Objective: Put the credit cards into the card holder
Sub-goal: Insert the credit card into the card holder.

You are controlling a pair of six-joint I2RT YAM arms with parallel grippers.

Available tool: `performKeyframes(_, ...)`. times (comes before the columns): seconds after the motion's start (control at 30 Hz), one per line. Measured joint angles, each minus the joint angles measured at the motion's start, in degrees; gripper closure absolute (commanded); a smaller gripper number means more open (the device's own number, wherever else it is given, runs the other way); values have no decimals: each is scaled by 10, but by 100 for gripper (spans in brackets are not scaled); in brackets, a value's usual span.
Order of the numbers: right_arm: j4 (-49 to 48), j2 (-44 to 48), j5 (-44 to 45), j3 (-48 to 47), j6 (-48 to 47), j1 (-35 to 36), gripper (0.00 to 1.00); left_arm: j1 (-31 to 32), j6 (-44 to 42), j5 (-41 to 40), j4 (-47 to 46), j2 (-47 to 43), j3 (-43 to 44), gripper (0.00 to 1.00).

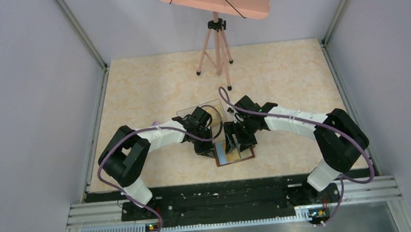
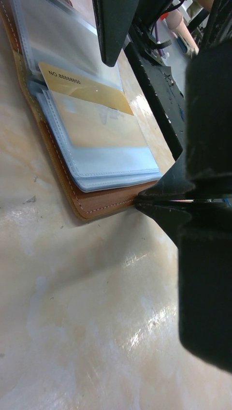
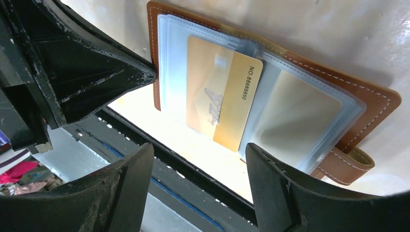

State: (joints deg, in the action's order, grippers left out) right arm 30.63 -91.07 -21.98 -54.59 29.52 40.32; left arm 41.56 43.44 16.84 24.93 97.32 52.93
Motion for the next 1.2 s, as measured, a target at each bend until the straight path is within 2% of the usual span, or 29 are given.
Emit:
performKeyframes(0.2, 1, -6, 5, -3, -4, 0, 34, 0, 0, 1, 1, 1, 1, 100)
performKeyframes(0.37, -7, -50, 4, -17, -9, 0, 39, 0, 0, 1, 1, 1, 1, 100)
performKeyframes(0.47, -9, -69, -4, -30, -10, 1, 44, 0, -1, 2, 1, 2, 1, 100)
performKeyframes(0.73, -14, -83, -13, -52, -10, 10, 70, 0, -1, 5, 2, 4, 4, 100)
performKeyframes(0.8, -12, -83, -13, -52, -9, 11, 72, 1, -1, 3, 6, 5, 7, 100)
performKeyframes(0.9, -11, -84, -13, -52, -8, 11, 69, 1, -4, -2, 20, 7, 15, 100)
performKeyframes(1.0, -9, -84, -13, -52, -8, 13, 53, 3, -14, -18, 37, 7, 24, 94)
performKeyframes(1.1, -3, -84, -13, -59, -10, 19, 37, 4, -26, -42, 52, 9, 37, 79)
performKeyframes(1.2, 2, -82, -12, -70, -10, 21, 34, 5, -36, -60, 66, 9, 50, 65)
